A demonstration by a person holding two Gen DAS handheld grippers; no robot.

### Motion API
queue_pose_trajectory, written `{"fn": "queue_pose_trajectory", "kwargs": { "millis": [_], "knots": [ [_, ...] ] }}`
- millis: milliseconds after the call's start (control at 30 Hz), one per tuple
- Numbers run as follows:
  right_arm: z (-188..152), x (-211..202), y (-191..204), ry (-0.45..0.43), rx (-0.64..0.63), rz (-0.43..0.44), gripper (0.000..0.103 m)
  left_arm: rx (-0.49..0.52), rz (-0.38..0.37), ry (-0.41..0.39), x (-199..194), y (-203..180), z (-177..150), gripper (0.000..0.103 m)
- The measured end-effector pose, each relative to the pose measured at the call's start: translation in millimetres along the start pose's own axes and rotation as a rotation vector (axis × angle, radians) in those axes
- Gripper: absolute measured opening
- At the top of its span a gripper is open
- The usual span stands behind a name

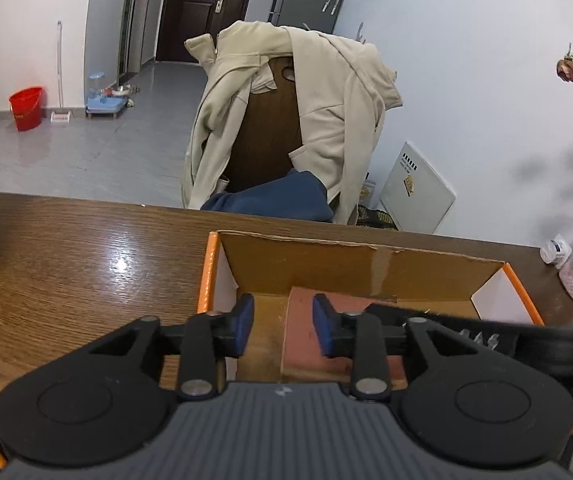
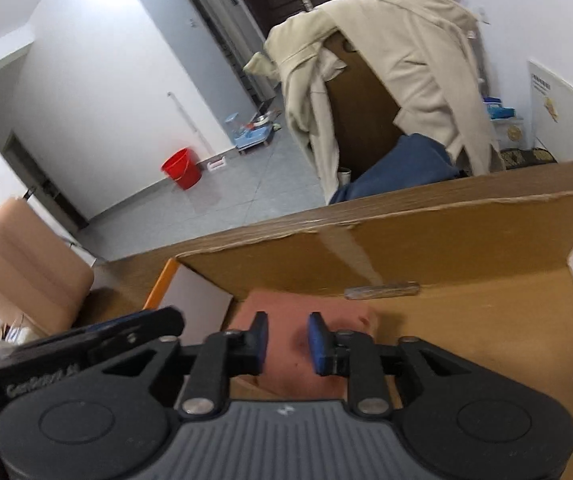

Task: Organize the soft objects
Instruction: 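Carry the pink sponge block into the cardboard box and open both grippers, then move both grippers back over the pile of soft items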

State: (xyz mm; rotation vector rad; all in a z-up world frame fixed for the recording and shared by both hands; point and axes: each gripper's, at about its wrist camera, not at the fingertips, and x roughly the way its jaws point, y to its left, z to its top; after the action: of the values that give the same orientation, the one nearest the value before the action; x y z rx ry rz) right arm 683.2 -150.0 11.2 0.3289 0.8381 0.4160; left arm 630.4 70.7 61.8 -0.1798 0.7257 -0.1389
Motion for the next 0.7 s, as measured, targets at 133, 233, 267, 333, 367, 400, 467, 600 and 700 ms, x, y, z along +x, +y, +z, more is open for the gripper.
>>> {"fn": "queue_pose_trajectory", "kwargs": {
  "millis": [133,233,267,333,367,400,467,600,700],
  "knots": [
    [6.9,-49.0,6.1,-0.044,-0.021,-0.017,0.029,0.032,0.015,-0.015,-32.6,-11.1,4.2,0.040],
    [14.2,-99.5,11.5,-0.070,-0.061,-0.048,0.044,0.057,0.021,-0.055,-76.3,-20.1,9.0,0.048],
    [15.8,-117.3,12.4,-0.081,-0.072,-0.053,0.047,0.065,0.024,-0.074,-97.9,-23.0,9.1,0.053],
    [14.0,-164.0,16.5,-0.102,-0.091,-0.066,0.063,0.086,0.031,-0.099,-132.0,-30.9,11.2,0.061],
    [13.3,-182.8,16.2,-0.108,-0.093,-0.065,0.066,0.100,0.036,-0.120,-152.2,-35.3,9.9,0.067],
    [11.2,-203.8,16.6,-0.110,-0.094,-0.060,0.071,0.116,0.041,-0.143,-177.0,-41.0,7.7,0.074],
    [3.9,-247.9,18.1,-0.120,-0.103,-0.044,0.076,0.143,0.052,-0.183,-219.3,-51.2,0.3,0.081],
    [-25.3,-330.1,24.1,-0.182,-0.150,-0.065,0.086,0.166,0.093,-0.262,-290.8,-70.5,-23.6,0.091],
    [-55.7,-380.8,24.9,-0.230,-0.170,-0.062,0.086,0.189,0.101,-0.303,-333.2,-85.5,-53.7,0.095]
  ]
}}
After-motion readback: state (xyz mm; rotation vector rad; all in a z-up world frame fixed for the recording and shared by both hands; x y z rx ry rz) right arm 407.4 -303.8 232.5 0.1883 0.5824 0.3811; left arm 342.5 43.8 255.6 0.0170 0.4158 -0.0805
